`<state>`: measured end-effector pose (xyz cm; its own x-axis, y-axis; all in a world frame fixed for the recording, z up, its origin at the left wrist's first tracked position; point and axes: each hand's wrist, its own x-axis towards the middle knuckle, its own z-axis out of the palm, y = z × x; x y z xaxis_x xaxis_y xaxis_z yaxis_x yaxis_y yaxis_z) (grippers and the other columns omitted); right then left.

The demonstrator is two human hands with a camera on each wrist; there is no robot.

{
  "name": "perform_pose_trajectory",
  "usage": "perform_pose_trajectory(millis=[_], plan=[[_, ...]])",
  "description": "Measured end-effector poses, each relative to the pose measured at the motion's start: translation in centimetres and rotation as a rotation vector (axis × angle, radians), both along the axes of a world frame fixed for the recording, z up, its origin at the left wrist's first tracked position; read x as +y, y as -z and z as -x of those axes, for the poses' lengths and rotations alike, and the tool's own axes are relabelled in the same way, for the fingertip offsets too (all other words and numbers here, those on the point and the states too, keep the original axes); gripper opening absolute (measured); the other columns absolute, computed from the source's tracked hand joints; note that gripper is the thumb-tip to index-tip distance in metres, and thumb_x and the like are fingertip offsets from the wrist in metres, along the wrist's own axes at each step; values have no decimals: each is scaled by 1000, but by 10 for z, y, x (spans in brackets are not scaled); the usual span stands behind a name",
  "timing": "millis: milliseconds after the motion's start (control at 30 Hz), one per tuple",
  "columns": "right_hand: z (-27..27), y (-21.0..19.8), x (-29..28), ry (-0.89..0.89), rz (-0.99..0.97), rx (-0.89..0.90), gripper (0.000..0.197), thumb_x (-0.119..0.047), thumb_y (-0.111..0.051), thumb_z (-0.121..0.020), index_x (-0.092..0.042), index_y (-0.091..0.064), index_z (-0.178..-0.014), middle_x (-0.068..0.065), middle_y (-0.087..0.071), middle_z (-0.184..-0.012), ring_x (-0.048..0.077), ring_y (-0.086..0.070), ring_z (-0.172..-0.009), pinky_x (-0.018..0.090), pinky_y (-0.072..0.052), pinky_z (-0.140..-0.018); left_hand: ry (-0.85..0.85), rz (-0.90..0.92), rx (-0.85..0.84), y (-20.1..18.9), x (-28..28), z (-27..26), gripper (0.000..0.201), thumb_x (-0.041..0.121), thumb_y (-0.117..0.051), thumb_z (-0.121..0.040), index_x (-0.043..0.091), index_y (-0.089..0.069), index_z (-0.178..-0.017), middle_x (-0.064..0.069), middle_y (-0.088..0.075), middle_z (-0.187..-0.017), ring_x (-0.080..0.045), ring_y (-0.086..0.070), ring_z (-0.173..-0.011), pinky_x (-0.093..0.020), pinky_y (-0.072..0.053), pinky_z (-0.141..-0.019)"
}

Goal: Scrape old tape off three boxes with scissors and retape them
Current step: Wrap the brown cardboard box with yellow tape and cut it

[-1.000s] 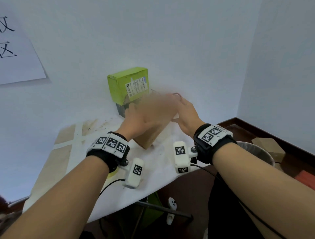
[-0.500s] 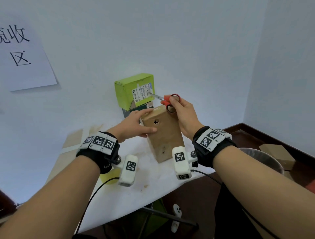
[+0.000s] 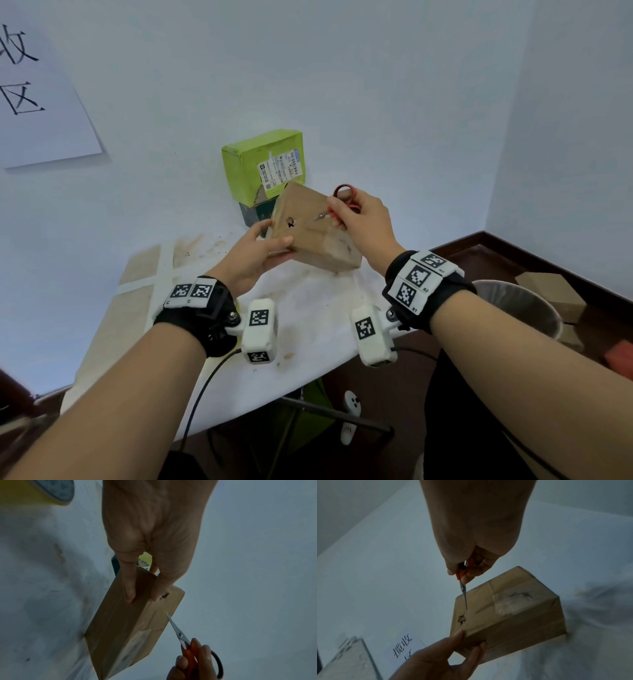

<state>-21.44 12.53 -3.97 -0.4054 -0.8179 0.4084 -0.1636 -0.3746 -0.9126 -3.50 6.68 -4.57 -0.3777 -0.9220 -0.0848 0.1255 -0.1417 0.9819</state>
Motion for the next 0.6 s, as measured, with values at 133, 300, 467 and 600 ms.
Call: perform_pose_trajectory(millis=[133, 300, 467, 600], plan=[[-4, 3, 1, 27, -14, 136, 10, -21, -63, -91, -18, -60, -82, -4, -63, -69, 7, -58, -58, 24, -51, -71, 11, -56, 18, 8, -1, -10, 62, -10, -61, -85, 14, -39, -138, -18, -59, -124, -33, -66, -104, -37, -58, -83], [-17, 7, -2, -18, -10, 237, 3, -24, -63, -91, -23, -62, -88, 5, -67, -80, 13, -57, -67, 35, -51, -80, 30, -101, 37, 17, 1, -19, 66, -13, -59, -84, 23, -39, -135, -17, -60, -124, -35, -67, -102, -36, -58, -82], [-27, 14, -6, -21, -1, 405, 19, -25, -62, -91, -8, -67, -99, 7, -68, -83, 21, -61, -74, 44, -51, -81, 32, -114, 58, 27, 6, -21, 69, -16, -57, -84, 24, -38, -138, -19, -59, -125, -34, -67, -103, -38, -57, -85], [-32, 18, -6, -31, 15, 503, 19, -25, -61, -91, -10, -67, -102, -3, -66, -86, 15, -61, -80, 35, -51, -81, 44, -127, 59, 34, 8, -22, 69, -17, -57, -84, 27, -39, -134, -20, -57, -126, -36, -66, -103, -34, -58, -81]])
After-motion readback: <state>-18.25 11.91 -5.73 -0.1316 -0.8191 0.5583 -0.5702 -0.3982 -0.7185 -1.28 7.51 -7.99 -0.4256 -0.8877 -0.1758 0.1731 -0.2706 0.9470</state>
